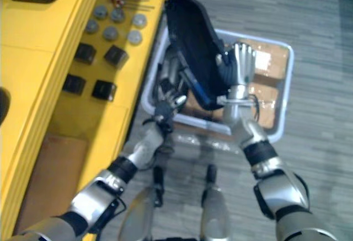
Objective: Walk over and take plastic housings, then place them on the shelf
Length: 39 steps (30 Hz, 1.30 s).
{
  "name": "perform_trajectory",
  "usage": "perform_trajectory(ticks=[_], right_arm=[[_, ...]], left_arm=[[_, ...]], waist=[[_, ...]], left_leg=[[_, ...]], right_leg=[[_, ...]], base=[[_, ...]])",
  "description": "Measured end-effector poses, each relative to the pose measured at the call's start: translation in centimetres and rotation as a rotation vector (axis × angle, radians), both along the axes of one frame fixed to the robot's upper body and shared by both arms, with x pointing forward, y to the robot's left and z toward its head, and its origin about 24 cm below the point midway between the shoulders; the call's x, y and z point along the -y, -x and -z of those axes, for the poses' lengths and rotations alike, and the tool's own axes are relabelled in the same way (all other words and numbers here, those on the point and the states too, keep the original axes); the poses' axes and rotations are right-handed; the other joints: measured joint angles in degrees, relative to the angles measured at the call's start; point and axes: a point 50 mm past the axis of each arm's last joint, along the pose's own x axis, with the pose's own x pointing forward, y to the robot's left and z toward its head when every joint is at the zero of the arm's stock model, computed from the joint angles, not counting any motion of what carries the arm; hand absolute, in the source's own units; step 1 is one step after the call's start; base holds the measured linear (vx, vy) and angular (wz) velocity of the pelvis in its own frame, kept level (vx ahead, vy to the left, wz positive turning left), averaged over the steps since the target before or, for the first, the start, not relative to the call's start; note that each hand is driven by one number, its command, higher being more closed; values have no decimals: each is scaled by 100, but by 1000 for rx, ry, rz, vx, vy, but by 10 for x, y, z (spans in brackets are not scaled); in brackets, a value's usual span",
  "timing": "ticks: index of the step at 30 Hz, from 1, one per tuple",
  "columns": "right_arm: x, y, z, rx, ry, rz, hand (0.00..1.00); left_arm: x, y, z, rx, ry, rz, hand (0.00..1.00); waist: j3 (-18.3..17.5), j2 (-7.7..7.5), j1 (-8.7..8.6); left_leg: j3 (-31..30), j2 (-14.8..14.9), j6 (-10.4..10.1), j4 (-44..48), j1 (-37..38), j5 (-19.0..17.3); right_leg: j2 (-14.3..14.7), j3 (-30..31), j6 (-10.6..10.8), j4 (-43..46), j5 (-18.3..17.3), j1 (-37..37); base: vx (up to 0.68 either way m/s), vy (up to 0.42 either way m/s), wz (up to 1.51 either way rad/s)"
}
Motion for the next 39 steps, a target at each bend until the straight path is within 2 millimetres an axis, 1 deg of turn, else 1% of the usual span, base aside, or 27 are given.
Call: perform_trajectory(ticks=[3, 7, 14, 18, 24, 27, 33, 34, 39], right_arm=[[-3, 1, 0, 17, -16, -4, 100], [-2, 4, 8, 24, -35, 11, 100], [-10, 10, 7, 55, -44, -48, 100], [-18, 16, 12, 56, -41, -97, 100], [-32, 20, 22, 39, -38, -148, 100], [-40, 25, 29, 26, -22, -188, 100], [-49, 32, 30, 42, -50, -224, 100], [-50, 33, 29, 51, -53, -229, 100], [-50, 34, 30, 54, -59, -235, 100]], left_arm=[[-1, 1, 3, 11, -42, -5, 0], [-4, 3, 8, -4, -54, -17, 0], [-5, 4, 10, 5, -32, -22, 0], [-3, 6, 11, 21, 7, -21, 0], [3, 7, 4, 50, 151, 55, 0], [7, 9, -5, 89, 219, 85, 0], [8, 10, -13, 81, 375, 86, 0], [8, 10, -15, 90, 383, 86, 100], [9, 11, -15, 99, 382, 91, 100]], waist=[[0, 0, 2], [1, 2, 1], [1, 2, 4], [1, 2, 7], [1, 2, 7], [1, 2, 5], [1, 3, -16], [1, 3, -21], [1, 3, -29]], left_leg=[[-9, 0, 0, 13, 1, -7], [-19, 25, 8, 182, -47, -103], [-20, 20, 9, 190, -65, -106], [-22, 20, 9, 186, -65, -106], [-26, 19, 9, 187, -52, -106], [-23, 19, 9, 179, -40, -106], [9, 18, 7, 141, 59, -108], [14, 17, 7, 137, 60, -108], [48, 6, 7, 64, 173, -106]], right_leg=[[0, -12, 1, -5, 1, 16], [18, -19, 7, -23, 4, 61], [16, -19, 25, -55, 19, 62], [18, -21, 25, -64, 19, 68], [17, -26, 25, -65, 19, 86], [17, -25, 25, -73, 19, 93], [18, -1, 35, -134, 27, 183], [18, 4, 37, -148, 30, 186], [15, 26, 42, -246, 60, 292]], base=[[0, 0, 0], [0, 0, 0], [0, 0, 0], [0, 0, 0], [0, 0, 0], [0, 0, 0], [6, 6, -2], [0, 0, 0], [28, 13, -4]])
